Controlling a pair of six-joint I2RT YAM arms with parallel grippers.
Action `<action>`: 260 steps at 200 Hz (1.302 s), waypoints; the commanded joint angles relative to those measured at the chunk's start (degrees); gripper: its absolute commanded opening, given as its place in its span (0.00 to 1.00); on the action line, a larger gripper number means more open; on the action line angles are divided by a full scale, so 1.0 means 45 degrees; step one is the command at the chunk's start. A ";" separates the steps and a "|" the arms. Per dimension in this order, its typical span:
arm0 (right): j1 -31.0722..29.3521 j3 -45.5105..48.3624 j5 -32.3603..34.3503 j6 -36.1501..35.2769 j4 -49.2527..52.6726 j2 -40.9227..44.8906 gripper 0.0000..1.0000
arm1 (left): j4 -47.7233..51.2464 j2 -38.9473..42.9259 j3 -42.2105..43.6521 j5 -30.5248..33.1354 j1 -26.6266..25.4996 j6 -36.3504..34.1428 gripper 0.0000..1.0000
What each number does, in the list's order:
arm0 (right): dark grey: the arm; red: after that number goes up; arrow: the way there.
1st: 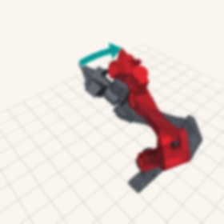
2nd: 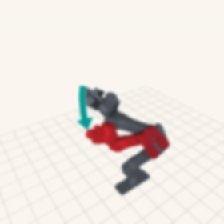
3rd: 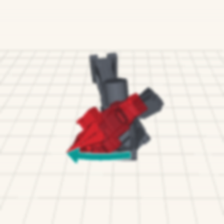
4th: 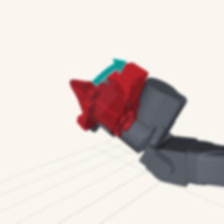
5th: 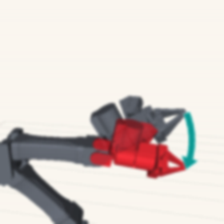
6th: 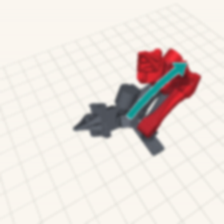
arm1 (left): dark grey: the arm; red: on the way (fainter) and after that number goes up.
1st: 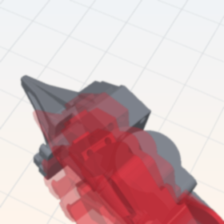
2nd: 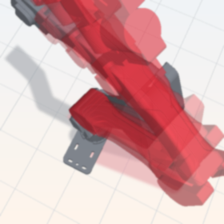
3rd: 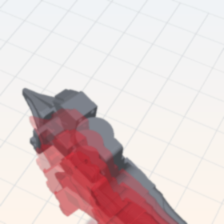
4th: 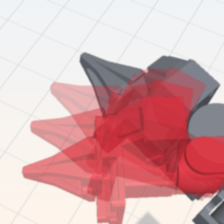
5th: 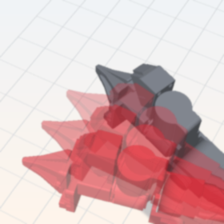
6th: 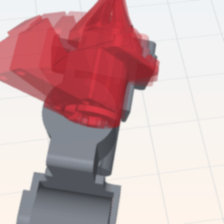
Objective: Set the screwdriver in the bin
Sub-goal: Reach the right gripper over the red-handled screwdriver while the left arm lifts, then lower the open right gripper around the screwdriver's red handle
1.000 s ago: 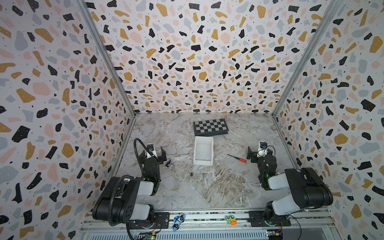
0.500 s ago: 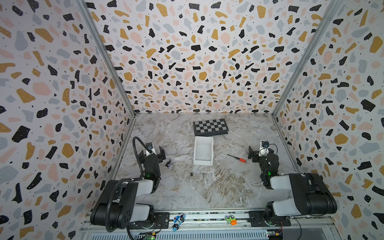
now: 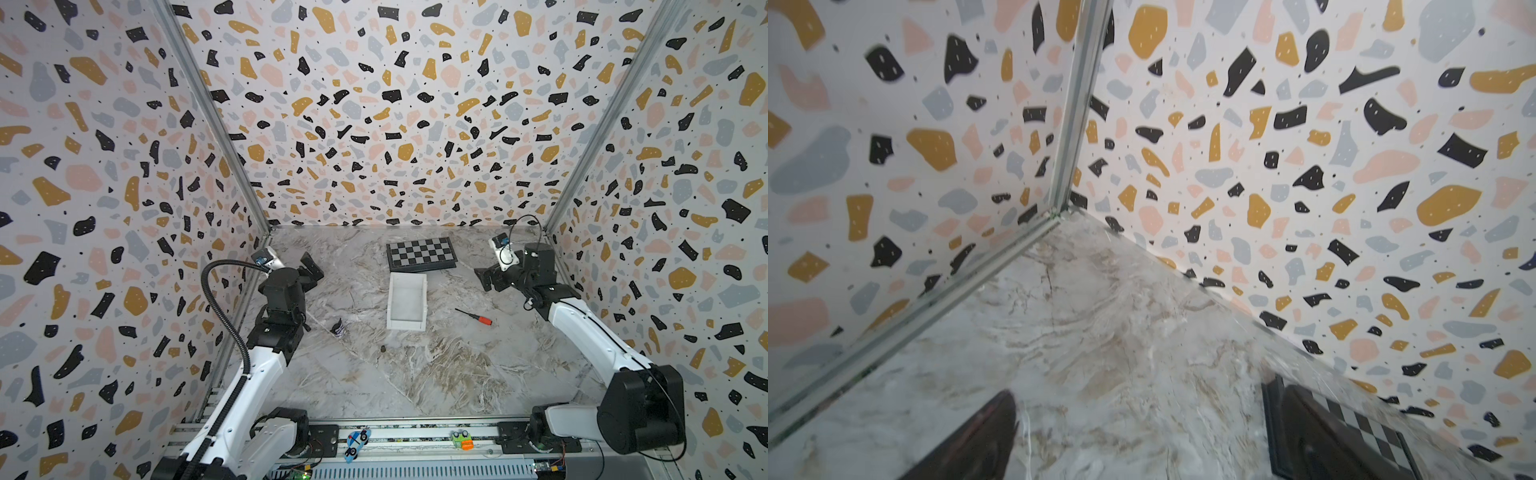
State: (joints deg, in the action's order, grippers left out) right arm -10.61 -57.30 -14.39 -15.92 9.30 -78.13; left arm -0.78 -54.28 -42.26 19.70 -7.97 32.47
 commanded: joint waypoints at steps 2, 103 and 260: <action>-0.0539 -0.0473 0.0201 -0.1991 0.4229 -0.0805 1.00 | 0.1548 0.0397 -0.0327 -0.1234 -0.0218 0.1058 1.00; -0.0945 0.0157 0.2460 -0.2083 0.4324 -0.2498 0.80 | 0.1437 0.0983 0.0094 -0.2015 -0.0300 0.1333 1.00; -0.1333 0.0433 0.2417 -0.1020 0.4081 -0.3918 0.51 | 0.1148 0.0382 -0.0023 -0.2133 -0.0319 0.1456 1.00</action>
State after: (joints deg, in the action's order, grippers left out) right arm -16.32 -55.48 -3.40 -22.02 27.00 -95.13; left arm 6.74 -52.42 -42.24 10.87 -9.13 38.70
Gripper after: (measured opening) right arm 0.511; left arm 0.999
